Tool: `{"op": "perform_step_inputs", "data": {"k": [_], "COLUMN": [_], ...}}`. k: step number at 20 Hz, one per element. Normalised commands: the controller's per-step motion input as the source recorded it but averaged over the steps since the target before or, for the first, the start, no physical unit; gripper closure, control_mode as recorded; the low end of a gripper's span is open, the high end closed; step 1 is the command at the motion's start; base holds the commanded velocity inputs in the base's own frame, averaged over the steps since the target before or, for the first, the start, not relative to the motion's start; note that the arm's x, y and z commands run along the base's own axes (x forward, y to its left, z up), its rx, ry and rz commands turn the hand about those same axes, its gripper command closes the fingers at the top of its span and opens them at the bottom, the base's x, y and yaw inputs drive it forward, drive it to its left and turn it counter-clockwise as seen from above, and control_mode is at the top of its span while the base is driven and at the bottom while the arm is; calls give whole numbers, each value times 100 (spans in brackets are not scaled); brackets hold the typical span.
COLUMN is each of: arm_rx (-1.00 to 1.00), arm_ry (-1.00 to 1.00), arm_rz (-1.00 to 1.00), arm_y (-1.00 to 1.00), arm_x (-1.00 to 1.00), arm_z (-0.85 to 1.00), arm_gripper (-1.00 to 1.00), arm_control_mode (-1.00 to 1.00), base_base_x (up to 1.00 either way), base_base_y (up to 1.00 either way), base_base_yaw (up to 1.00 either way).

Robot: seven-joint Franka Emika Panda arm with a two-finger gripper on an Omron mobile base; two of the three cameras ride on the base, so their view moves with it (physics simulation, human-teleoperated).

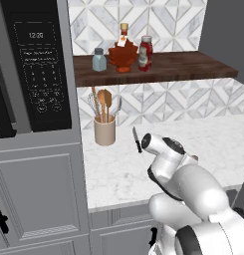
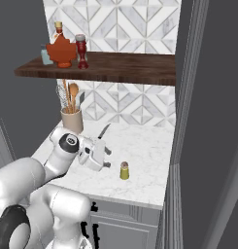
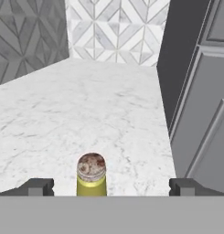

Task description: Put the shaker and condiment bottle from the counter next to their counterparts in the cabinet.

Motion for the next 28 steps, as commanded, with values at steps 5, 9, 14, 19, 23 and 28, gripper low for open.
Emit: {"op": "perform_step_inputs", "data": {"k": [5,9,14,19,23,28], "arm_rx": [0,1,3,3,9,8], "arm_ry": [-1,0,0,-3,-2,0], "arm_rz": [0,0,0,0,0,0], "arm_y": [-18,-37,0,1,0,0], "arm_x": [-2,0,-1,0,14,27], "arm_z": [-9,-62,-39,-4,-19,-24], "arm_gripper": [-100,-100,-100,-100,-100,-100], "arm_control_mode": [-100,-100,-100,-100,-100,-100], "base_base_x": [0,0,0,0,0,0], "base_base_y": [0,0,0,0,0,0], "base_base_yaw": [0,0,0,0,0,0]}}
